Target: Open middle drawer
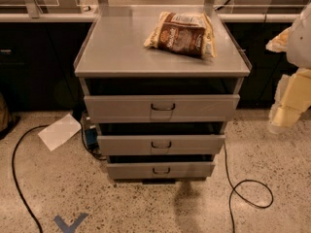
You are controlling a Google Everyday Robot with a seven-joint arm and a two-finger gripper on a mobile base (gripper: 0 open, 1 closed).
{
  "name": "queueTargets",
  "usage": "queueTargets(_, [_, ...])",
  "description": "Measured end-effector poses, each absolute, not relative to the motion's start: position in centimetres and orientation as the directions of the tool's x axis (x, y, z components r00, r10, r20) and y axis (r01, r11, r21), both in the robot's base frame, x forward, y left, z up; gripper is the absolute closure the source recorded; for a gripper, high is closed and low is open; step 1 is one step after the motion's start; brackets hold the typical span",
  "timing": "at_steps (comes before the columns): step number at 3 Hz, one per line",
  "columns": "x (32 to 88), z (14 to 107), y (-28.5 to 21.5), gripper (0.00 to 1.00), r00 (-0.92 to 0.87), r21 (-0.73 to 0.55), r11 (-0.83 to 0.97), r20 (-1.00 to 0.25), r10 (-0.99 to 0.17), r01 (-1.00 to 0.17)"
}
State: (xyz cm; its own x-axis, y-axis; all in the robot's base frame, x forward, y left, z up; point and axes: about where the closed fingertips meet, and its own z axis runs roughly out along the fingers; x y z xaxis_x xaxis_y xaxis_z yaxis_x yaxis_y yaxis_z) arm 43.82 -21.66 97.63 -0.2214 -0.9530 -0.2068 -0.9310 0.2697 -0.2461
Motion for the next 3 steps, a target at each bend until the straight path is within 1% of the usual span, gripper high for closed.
queueTargets(1, [43.8, 97.6, -21.7, 0.00, -0.221, -0.246, 0.270, -0.207, -0.953, -0.931])
queueTargets(3, [44.9, 91.8, -21.3, 0.00, -0.198, -0.210, 0.259, -0.275, -0.941, -0.943])
